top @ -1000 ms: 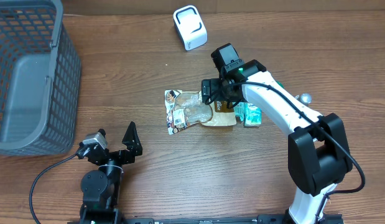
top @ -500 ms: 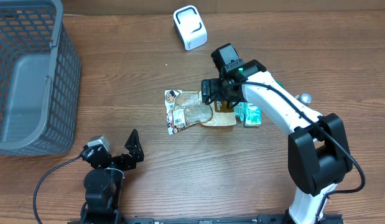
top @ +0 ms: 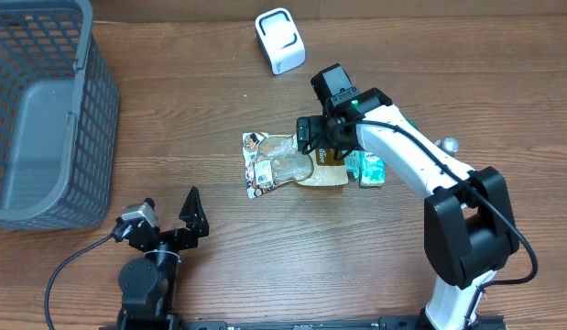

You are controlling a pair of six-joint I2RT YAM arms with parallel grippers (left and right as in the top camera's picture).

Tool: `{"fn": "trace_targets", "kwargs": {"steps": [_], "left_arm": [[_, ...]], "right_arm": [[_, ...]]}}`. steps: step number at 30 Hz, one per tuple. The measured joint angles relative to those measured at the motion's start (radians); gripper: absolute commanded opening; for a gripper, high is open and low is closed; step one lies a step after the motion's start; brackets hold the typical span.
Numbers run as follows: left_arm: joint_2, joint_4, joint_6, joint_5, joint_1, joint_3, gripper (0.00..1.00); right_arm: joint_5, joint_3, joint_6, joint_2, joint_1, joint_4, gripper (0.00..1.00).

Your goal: Scan the item barcode

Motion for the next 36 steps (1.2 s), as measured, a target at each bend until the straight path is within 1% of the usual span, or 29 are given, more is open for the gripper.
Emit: {"fn": "trace_targets", "kwargs": {"steps": [6, 26, 28, 32, 36], "left_arm": [[-0.064, 0.0, 0.0, 0.0, 0.0, 0.0, 0.99], [-0.066, 0.001, 0.0, 0.0, 0.0, 0.0, 0.99], [-0.067, 0.019, 0.0, 0.0, 0.0, 0.0, 1.0], [-0.068, 0.117, 0.0, 0.0, 0.0, 0.0, 1.0], [-0.069, 0.121, 0.0, 0.0, 0.0, 0.0, 1.0]], "right_arm": [[0.0, 0.0, 0.0, 0.0, 0.0, 0.0, 1.0], [0.0, 0.0, 0.0, 0.0, 0.0, 0.0, 1.0], [0.0, 0.0, 0.0, 0.0, 0.0, 0.0, 1.0], [0.0, 0.0, 0.0, 0.0, 0.0, 0.0, 1.0], [0.0, 0.0, 0.0, 0.0, 0.0, 0.0, 1.0]]}}
